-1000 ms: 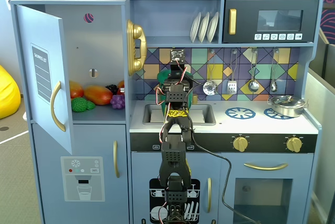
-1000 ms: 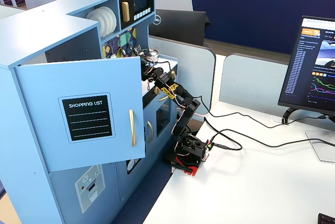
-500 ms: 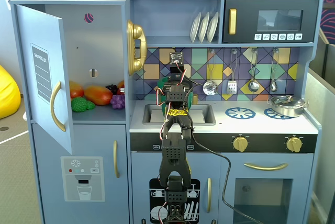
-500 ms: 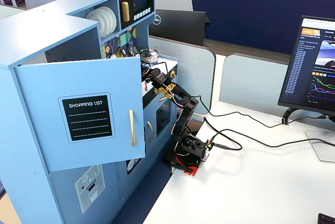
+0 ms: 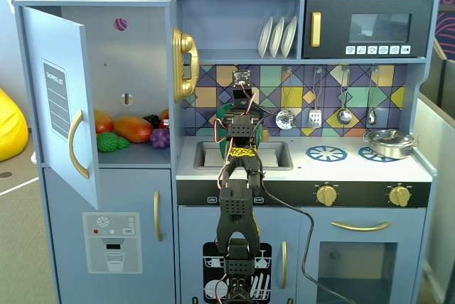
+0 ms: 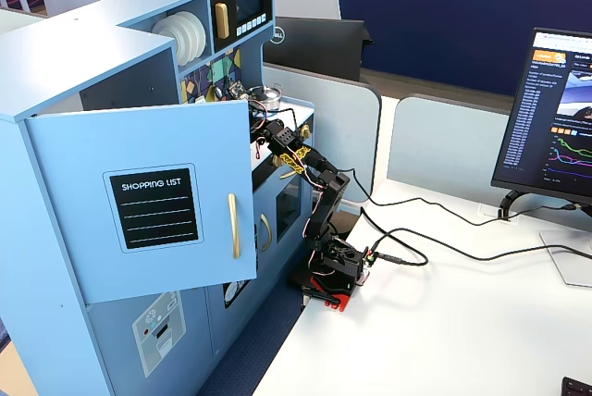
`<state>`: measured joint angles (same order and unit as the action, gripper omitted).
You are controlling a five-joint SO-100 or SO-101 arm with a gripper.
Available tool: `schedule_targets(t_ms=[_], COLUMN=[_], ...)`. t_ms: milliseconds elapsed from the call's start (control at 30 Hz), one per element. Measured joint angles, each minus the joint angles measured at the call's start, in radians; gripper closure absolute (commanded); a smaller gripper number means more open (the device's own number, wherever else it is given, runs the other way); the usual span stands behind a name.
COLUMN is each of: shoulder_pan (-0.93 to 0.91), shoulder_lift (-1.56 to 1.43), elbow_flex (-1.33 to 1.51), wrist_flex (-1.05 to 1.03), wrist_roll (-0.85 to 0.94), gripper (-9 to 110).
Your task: Pick up the lid from the counter and put it on the green recipient
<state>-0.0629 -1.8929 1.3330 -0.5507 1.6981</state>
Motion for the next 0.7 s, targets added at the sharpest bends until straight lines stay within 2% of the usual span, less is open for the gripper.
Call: schedule_targets(t_ms=[267,333,467,567,700], shoulder_pan=[-0.005,-0.005,-0.005,-0.015,-0.018], shoulder_lift=[0.0,0.0,-0.002,-0.008,-0.025], elbow_flex=[0.0,0.0,0.0,0.0,0.0], wrist_flex=[0.0,-0.006,-0.02,-0.021,-0.021], wrist_roll=[0.012,0.014,-0.017,-0.035,-0.049], gripper=[101,87,68,62,62])
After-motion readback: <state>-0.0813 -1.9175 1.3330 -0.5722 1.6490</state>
